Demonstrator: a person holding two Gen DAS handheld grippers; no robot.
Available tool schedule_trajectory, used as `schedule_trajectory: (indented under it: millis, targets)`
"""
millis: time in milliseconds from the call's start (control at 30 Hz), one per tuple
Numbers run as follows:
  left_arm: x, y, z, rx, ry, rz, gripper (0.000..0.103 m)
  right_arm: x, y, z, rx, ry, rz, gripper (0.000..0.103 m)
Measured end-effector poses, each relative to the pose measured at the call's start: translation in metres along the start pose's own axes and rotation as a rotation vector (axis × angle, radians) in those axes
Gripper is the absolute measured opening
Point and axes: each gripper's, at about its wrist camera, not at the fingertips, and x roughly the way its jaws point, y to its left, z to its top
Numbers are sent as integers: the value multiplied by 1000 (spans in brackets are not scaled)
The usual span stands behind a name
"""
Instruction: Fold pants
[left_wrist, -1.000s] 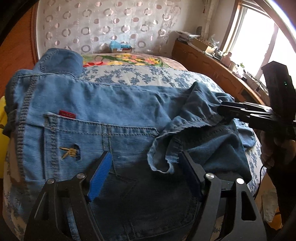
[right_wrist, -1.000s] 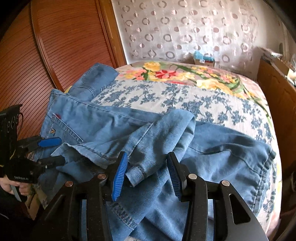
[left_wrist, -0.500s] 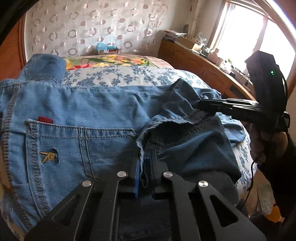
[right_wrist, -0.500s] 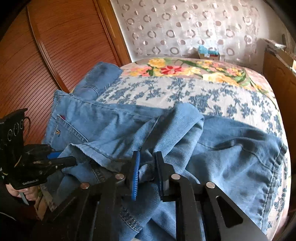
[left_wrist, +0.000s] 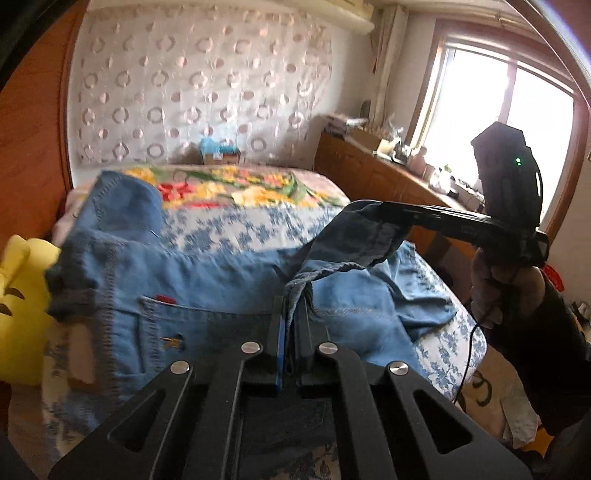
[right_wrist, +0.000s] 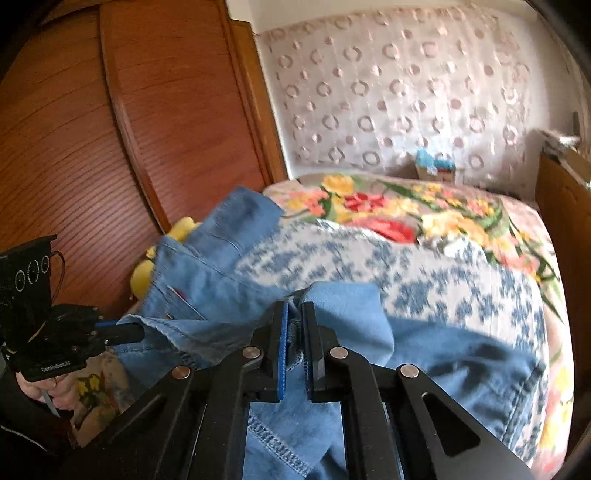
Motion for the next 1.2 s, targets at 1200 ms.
schedule_trajectory:
  millis: [1200]
  targets:
    - [-48,102,-64,-204,26,234,26,132,114,79,-211,119,133,42]
